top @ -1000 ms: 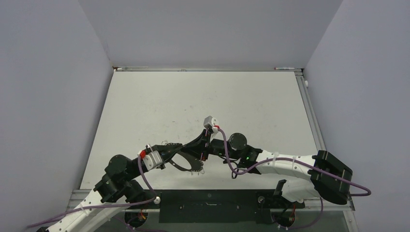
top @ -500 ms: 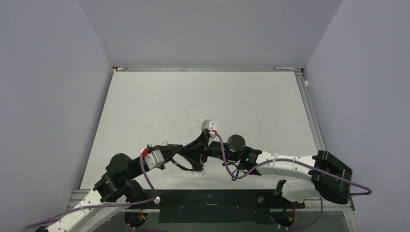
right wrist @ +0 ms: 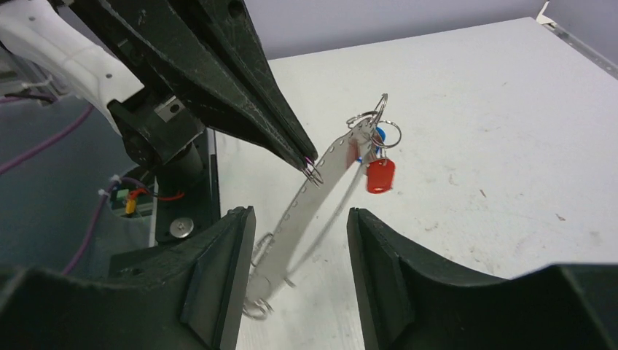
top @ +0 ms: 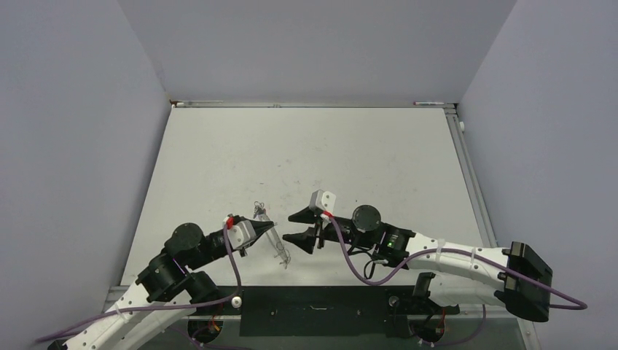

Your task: Put the keys on the keyring

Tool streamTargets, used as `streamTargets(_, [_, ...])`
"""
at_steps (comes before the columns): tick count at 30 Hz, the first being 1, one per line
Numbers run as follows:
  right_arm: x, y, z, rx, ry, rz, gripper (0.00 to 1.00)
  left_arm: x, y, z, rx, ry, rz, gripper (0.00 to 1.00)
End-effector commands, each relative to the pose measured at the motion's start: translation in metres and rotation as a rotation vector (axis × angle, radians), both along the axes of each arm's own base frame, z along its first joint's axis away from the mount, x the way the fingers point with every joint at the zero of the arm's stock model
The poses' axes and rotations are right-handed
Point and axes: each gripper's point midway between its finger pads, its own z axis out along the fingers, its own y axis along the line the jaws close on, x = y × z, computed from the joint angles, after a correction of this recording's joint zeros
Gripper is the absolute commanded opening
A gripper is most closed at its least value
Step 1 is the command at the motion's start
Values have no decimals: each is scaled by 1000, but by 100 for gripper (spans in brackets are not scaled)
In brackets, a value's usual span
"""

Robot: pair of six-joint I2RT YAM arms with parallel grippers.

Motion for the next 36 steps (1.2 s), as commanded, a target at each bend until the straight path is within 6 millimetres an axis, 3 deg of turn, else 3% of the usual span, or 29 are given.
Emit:
streamTargets(1, [5,-7,12,-30,-176,-5,48,-8,0,33,-11,-53,-44,0])
streamTargets(9, [0,-4,6,-12,-298,53,41,-16,-5,25,37,-35,-110,0])
streamTargets(19, [-11,14,8,26,-289,141,36,-19,-8,21,25,-21,-128,0])
streamTargets(36, [-8,31,13,83,-270,153,26,-21,-10,17,15,-10,-139,0])
